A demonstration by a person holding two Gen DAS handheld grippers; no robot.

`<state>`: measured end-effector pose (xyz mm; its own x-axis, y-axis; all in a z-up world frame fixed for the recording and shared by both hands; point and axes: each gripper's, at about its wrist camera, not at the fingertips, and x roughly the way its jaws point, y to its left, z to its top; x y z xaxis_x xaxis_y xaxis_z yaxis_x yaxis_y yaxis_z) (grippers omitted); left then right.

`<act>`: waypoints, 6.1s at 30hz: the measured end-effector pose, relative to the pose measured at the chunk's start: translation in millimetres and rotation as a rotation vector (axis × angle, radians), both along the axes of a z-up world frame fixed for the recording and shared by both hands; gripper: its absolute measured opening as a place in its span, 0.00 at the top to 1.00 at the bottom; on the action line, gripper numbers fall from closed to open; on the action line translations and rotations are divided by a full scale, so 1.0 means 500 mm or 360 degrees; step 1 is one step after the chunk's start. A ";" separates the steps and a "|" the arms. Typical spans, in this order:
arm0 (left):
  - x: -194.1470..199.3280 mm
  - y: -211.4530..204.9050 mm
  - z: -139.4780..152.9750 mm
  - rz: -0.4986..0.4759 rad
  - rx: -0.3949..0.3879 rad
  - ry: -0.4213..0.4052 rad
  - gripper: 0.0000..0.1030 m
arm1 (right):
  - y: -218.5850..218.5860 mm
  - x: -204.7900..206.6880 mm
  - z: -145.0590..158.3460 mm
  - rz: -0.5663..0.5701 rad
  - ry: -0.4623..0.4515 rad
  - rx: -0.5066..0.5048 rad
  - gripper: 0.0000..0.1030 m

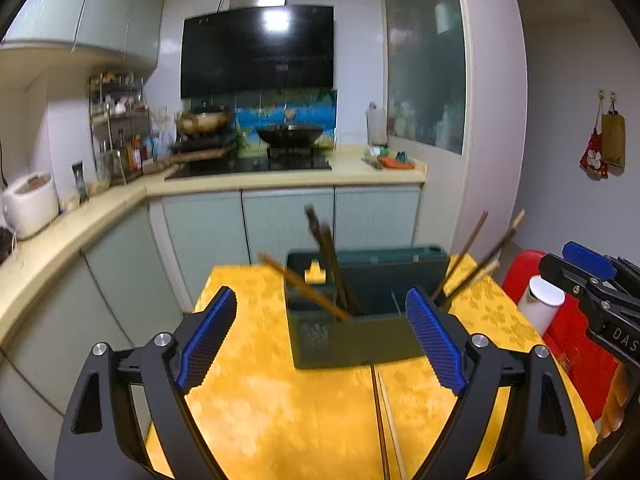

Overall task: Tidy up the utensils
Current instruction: 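Move both open grippers back down to the last two chopsticks, then close the left gripper on the brown chopstick while the right closes on the light one, then lift both held chopsticks and carry them above the holder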

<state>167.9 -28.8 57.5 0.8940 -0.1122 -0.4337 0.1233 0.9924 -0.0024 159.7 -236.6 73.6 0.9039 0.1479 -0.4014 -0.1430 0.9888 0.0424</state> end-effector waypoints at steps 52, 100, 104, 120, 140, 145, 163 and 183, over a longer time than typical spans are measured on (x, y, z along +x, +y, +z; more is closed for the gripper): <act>-0.173 -0.048 -0.394 -0.0270 0.0207 0.0603 0.19 | -0.014 -0.128 -0.317 -0.0066 0.0344 -0.0012 0.47; -0.154 0.005 -0.386 -0.0287 0.0136 0.0584 0.57 | 0.121 -0.097 -0.397 0.0267 0.0609 -0.0103 0.79; -0.153 0.004 -0.387 -0.0301 0.0130 0.0571 0.63 | 0.131 -0.091 -0.395 0.0270 0.0616 -0.0116 0.79; -0.165 -0.019 -0.388 -0.0383 0.0164 0.0543 0.94 | 0.120 -0.087 -0.396 0.0230 0.0623 -0.0068 0.90; -0.212 0.036 -0.222 -0.0314 0.0058 0.0206 0.94 | 0.053 -0.137 -0.272 0.0216 0.0412 0.0076 0.93; -0.228 0.046 -0.152 -0.0316 0.0021 0.0079 0.94 | 0.030 -0.167 -0.196 0.0221 0.0247 0.0132 0.93; -0.134 0.014 -0.018 -0.0361 0.0020 0.0041 0.94 | 0.032 -0.138 -0.073 0.0291 0.0081 0.0134 0.93; 0.007 -0.013 0.113 -0.0350 0.0010 0.0129 0.94 | 0.000 0.019 0.058 0.0230 0.0193 0.0200 0.93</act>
